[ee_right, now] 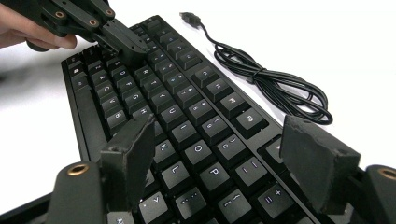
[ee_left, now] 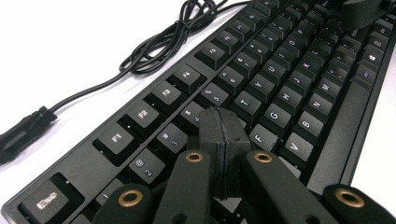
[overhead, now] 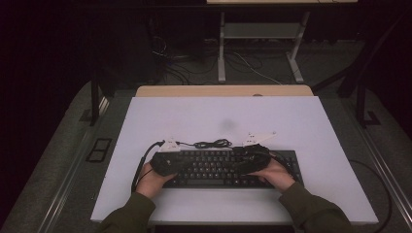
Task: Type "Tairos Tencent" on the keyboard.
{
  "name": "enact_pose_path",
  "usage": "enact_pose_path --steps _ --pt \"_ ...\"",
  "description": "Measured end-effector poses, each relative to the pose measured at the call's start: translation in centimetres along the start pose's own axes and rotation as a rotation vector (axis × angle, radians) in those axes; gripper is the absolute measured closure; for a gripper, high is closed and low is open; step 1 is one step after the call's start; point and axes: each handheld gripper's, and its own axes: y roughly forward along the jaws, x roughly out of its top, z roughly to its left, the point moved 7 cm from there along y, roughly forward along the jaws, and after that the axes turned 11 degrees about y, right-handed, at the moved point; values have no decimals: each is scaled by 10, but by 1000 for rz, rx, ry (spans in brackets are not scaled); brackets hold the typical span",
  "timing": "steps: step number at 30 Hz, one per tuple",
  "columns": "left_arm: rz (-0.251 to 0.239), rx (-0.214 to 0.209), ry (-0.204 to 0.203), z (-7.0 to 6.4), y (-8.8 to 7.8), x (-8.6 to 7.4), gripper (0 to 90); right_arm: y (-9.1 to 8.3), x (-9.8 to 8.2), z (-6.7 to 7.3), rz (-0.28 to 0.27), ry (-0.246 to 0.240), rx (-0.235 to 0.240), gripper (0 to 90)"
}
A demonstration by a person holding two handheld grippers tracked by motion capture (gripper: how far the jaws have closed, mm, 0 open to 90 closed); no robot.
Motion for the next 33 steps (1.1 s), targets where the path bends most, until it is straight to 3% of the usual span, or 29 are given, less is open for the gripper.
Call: enact_pose_path --steps 8,17,25,33 --pt "-30 10 0 -1 -4 3 879 0 1 1 -4 1 4 265" --pt "-46 18 -16 -2 -8 4 706 2 0 6 13 3 27 297" --pt "-62 44 -65 -1 -11 1 520 4 0 13 22 5 48 419" --pt "-81 67 -81 -1 -13 -2 368 7 -2 19 33 -11 63 563"
